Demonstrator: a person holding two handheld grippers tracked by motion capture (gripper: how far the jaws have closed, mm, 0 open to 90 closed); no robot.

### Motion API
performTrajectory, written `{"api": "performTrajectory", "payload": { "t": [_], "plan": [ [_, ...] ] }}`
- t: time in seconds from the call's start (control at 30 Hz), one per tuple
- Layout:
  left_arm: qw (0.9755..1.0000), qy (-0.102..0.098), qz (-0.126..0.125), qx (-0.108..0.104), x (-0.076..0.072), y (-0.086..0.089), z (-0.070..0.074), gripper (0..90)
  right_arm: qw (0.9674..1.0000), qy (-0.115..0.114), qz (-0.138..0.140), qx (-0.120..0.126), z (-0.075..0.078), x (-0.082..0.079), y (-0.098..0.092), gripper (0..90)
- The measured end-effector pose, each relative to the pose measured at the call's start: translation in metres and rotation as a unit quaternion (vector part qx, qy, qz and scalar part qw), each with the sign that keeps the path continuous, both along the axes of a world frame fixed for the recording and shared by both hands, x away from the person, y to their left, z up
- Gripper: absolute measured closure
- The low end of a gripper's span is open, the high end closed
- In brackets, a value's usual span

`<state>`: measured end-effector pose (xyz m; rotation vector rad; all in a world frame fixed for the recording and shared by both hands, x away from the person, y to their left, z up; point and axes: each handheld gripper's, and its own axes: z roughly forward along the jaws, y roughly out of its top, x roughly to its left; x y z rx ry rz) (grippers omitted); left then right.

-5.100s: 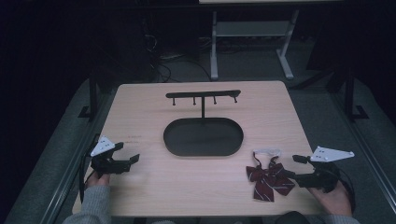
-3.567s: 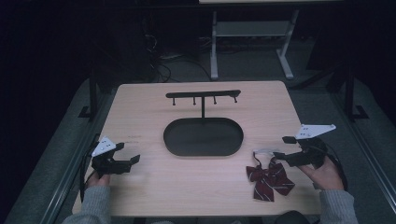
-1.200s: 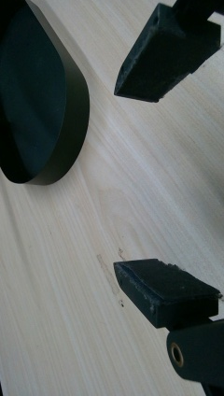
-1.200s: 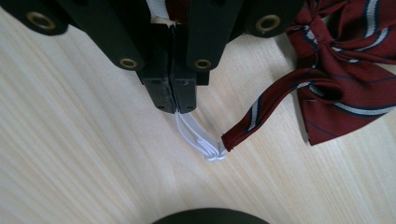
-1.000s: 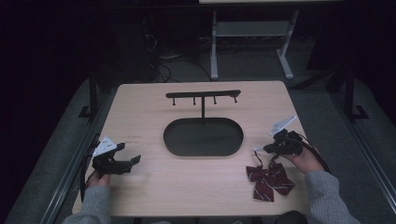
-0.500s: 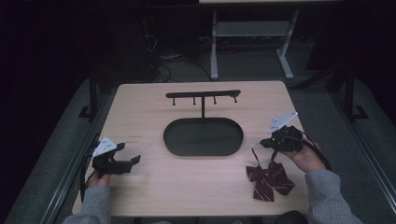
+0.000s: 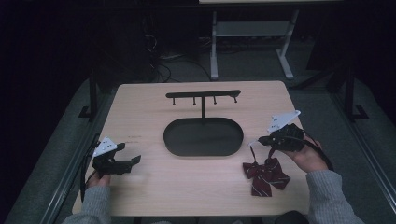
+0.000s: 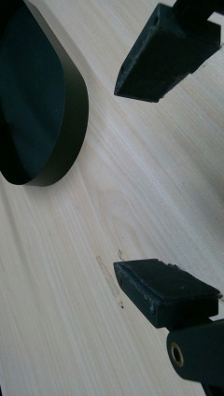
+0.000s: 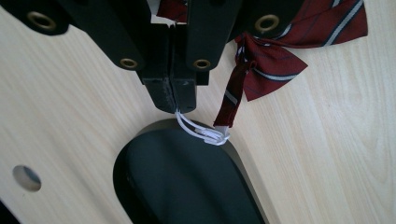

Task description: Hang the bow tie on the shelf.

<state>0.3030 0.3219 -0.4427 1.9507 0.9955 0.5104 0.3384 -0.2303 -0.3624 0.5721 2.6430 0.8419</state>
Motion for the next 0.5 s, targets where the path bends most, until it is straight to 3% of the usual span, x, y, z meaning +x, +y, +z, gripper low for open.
{"api": "performTrajectory", "payload": {
  "t": [0.5],
  "plan": [
    [1.0000,0.001,0.000,0.000,0.000,0.001,0.000,13.0,0.9991,-0.037,0.014,0.013,0.030,-0.008,0.011,88.6]
  ]
}}
